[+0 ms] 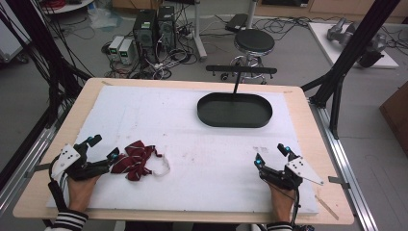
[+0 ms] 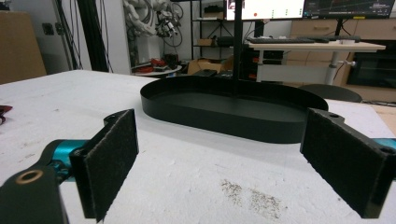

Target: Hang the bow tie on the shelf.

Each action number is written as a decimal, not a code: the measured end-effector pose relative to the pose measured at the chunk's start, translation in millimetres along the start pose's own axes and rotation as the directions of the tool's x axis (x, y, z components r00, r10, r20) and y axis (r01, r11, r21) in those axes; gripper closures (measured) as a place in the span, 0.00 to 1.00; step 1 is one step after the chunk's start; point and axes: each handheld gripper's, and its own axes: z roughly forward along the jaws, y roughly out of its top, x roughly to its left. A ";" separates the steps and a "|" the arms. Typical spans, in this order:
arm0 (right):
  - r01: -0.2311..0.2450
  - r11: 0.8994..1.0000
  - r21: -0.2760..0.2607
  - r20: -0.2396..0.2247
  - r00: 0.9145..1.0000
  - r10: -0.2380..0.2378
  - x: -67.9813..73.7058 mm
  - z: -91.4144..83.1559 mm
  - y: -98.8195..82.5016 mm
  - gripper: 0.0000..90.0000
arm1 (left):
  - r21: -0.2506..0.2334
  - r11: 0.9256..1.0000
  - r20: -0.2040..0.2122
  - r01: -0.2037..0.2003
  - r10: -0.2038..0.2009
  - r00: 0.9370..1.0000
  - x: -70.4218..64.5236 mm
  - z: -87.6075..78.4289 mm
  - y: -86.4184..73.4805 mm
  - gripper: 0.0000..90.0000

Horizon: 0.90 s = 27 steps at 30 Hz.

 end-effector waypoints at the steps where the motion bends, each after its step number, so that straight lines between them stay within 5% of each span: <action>1: -0.001 1.000 0.000 -0.002 1.000 0.001 -0.2 0.0 0.0 0.12 | 0.003 1.000 0.001 0.000 0.000 1.000 0.1 0.3 0.1 0.16; 27: -0.003 1.000 0.001 0.008 1.000 0.003 0.1 0.3 0.1 0.12 | 0.013 1.000 -0.038 -0.017 0.017 0.999 -2.9 -2.3 10.8 0.16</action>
